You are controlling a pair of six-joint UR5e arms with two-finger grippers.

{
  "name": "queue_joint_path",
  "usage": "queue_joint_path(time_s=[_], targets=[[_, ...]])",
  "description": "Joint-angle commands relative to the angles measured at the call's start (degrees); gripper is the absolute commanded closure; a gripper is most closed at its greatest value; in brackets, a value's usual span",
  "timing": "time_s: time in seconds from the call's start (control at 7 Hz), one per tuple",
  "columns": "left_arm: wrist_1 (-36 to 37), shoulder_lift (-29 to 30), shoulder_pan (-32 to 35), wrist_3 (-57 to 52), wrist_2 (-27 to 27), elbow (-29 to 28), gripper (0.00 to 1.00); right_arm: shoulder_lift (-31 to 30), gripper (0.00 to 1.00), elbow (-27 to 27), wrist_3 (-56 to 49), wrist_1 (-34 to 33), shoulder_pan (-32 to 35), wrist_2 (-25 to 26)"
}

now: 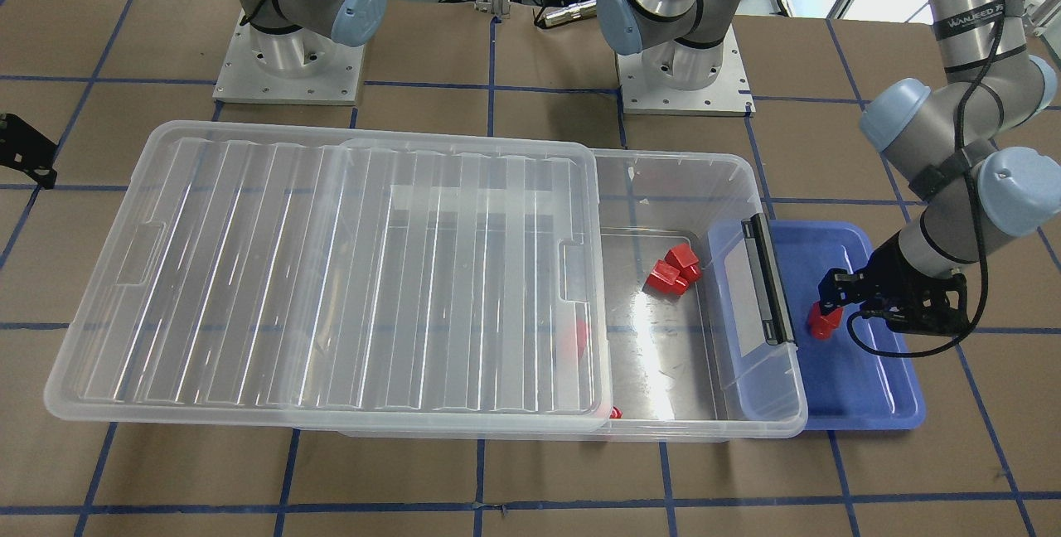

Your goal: Place red block in blue tray from box

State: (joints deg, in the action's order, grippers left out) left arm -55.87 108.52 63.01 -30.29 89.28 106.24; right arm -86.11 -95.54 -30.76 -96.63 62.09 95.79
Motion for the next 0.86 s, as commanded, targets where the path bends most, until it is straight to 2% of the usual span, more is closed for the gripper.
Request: queue_joint_path(time_s=[0.0,0.29,0.43,0.57,0.71], targets=[[-6.5,-2.9,2.5,4.5,0.2,-5.1,0.08,1.1,0.00,-6.6,0.2,-5.7,-0.1,-0.2],[-23.6,-5.1,7.3,6.5,0.5,-17.0,0.08,1.7,0.00,-6.9,0.6,-6.3,0.0,0.0],[-27.8,-6.0,10.4,12.9,0.4,-20.0,0.08,1.8,0.00,-7.2,0.8,-6.7,0.3,-0.4],[-28.0,-7.2,14.9,17.9,0.8,-21.2,0.06,1.7,0.00,-7.7,2.4,-6.5,0.7,-0.5],[-28.0,-9.0,20.1,22.5,0.8,-21.3,0.00,1.7,0.00,-7.7,3.7,-6.5,1.3,-0.5]])
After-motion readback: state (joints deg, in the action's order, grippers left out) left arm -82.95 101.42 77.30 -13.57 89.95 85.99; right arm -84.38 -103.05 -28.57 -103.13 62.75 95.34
